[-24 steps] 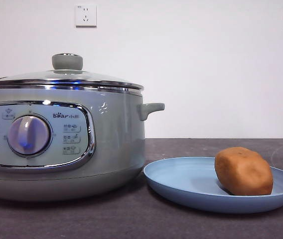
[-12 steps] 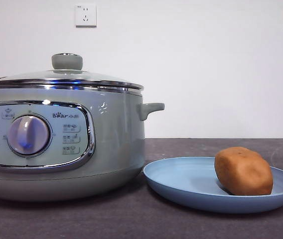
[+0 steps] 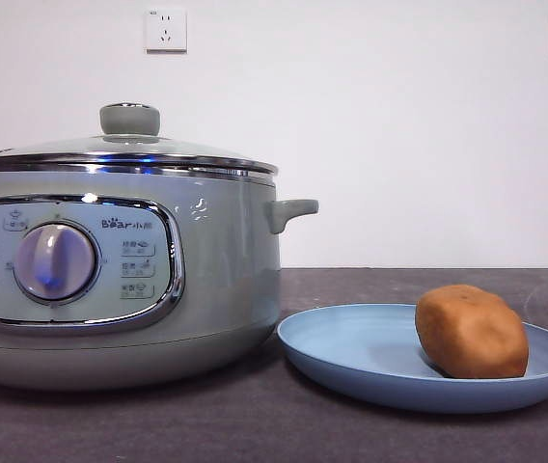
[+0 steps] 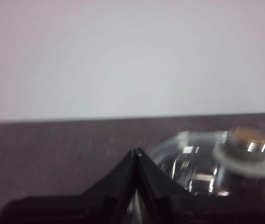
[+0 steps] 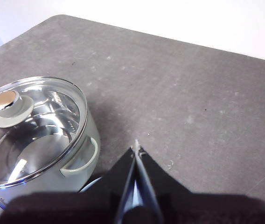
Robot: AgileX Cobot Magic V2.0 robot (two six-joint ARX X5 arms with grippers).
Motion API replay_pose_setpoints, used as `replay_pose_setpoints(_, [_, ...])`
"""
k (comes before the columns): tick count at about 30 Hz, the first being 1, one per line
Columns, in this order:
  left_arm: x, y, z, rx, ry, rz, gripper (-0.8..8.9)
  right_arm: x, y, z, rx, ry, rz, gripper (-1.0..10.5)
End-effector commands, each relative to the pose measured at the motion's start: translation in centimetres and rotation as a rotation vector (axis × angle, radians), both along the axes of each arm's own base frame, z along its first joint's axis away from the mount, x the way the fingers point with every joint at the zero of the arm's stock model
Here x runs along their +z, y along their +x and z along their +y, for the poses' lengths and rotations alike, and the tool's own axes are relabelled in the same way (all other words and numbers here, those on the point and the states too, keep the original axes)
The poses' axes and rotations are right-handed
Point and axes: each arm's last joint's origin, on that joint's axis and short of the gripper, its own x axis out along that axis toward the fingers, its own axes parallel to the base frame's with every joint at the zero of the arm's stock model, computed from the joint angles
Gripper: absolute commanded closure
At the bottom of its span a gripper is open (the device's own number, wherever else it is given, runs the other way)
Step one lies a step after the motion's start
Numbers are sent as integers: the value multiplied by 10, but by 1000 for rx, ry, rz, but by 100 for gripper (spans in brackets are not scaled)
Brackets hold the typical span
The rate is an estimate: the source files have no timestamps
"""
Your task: Take the potato out from the steamer,put the potato on the plate,close the lid
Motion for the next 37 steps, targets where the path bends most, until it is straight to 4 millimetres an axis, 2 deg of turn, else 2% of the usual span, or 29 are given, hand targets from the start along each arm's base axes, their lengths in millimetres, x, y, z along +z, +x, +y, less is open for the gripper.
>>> replay_pose_setpoints(1, [-23,-1,2,21,-49,0,817,1,0,0,-5,7,-5,946])
replay_pose_setpoints(5, [-49,1,4,43,-75,38,817,1,0,0,-5,7,-5,946])
replay_pose_setpoints(15, [-72,-4,8,161,-62,266,817,2,0,0,-5,7,-5,946])
replay_pose_setpoints(37, [-71,-3,8,157,-64,253,817,1,0,0,-5,7,-4,946])
